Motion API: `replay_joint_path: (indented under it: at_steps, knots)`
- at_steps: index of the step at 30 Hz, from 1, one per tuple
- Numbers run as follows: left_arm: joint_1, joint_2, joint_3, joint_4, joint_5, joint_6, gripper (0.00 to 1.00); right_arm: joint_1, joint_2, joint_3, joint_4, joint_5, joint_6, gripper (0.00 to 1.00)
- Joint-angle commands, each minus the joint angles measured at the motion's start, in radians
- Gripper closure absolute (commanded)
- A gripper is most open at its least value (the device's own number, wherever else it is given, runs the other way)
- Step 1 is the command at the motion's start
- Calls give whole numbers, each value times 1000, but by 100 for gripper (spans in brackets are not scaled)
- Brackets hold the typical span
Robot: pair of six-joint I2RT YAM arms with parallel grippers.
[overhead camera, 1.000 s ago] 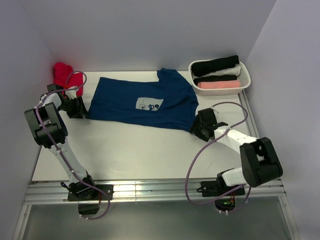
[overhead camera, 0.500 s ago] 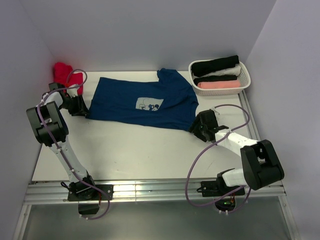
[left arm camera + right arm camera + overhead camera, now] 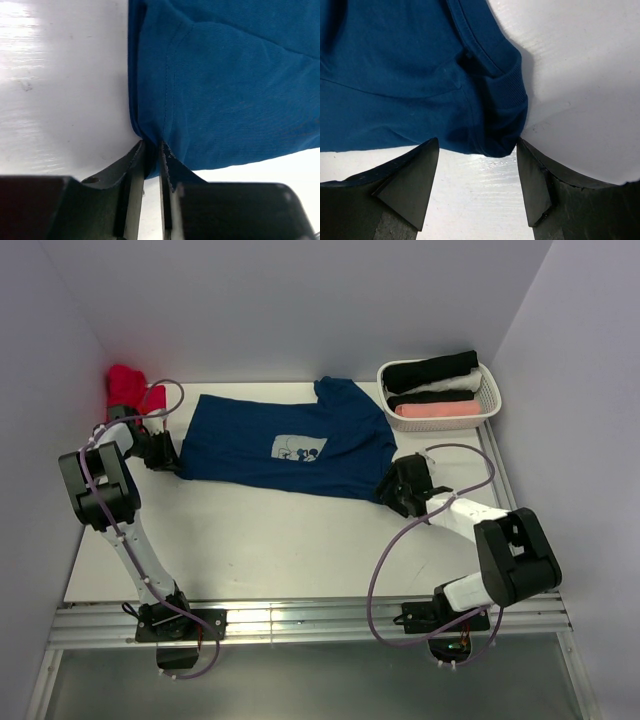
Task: Roll the t-shirts
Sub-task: Fold the tshirt
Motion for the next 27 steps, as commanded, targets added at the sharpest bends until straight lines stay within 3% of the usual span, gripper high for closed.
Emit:
replay_joint_path:
  at_steps: [1,11,16,20,27]
  knots:
    - [-13,24,-34,-42,-23,23,78,-5,39,14,-25,6,10,29]
    - [-13,10,-31,-42,-29,21,99,-5,77,42,-34,3,6,32]
    - [-15,4,-32,-40,-30,29,100,-4,76,52,-57,7,-2,43]
    - [-13,1,-32,-42,-32,38,100,-5,65,62,-90,20,-8,64]
    - [-10,-24,-36,-60,-59,82,100,-5,77,176,-277,101,-88,69]
